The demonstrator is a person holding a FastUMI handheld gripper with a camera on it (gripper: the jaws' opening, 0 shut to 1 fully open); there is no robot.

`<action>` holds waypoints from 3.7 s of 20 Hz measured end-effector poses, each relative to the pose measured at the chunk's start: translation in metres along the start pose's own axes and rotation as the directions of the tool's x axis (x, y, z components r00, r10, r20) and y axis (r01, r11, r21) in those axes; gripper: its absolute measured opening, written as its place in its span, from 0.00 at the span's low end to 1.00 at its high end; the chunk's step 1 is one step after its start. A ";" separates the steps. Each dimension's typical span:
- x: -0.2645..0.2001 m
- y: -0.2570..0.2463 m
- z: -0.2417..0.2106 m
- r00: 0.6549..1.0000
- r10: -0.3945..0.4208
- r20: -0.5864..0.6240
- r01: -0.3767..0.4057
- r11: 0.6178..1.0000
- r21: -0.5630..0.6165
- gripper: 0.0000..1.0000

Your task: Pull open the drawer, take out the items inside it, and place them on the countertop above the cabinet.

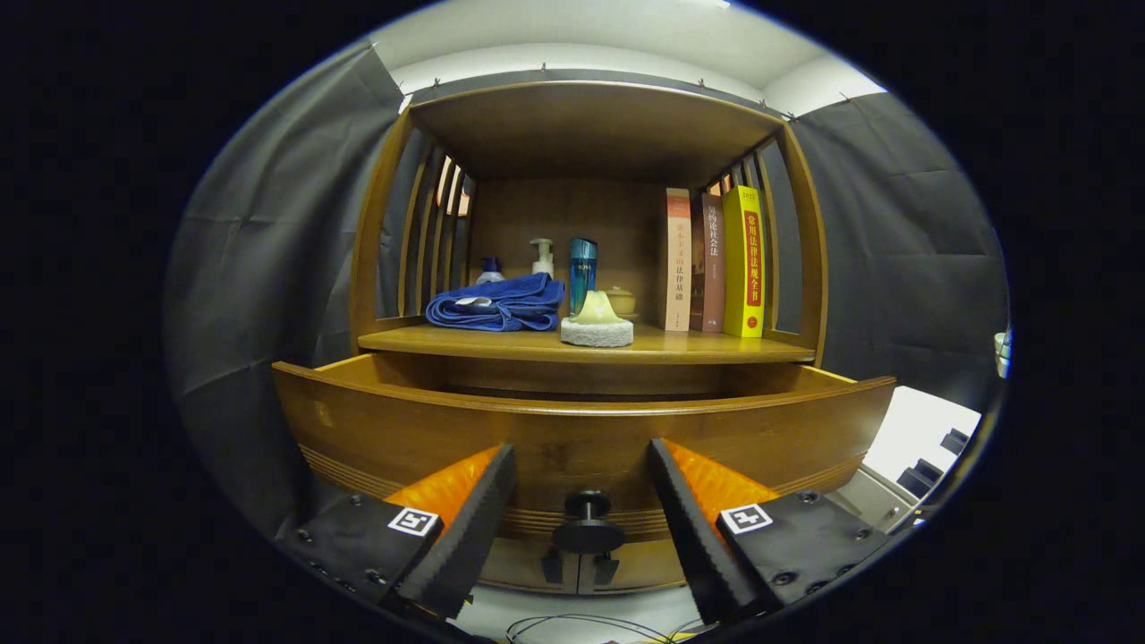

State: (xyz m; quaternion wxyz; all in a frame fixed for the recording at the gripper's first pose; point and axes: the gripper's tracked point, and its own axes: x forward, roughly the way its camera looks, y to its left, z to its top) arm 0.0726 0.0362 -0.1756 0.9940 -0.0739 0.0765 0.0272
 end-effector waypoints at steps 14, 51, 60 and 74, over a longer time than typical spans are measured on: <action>0.075 0.000 -0.014 1.000 0.000 -0.030 -0.002 0.997 -0.079 0.99; -0.085 -0.063 0.203 0.976 -0.051 0.214 0.030 0.995 0.099 0.99; -0.118 -0.068 0.225 0.961 -0.060 0.270 0.035 0.995 0.096 0.99; -0.117 -0.051 0.204 0.963 0.046 0.265 -0.096 0.979 0.178 0.96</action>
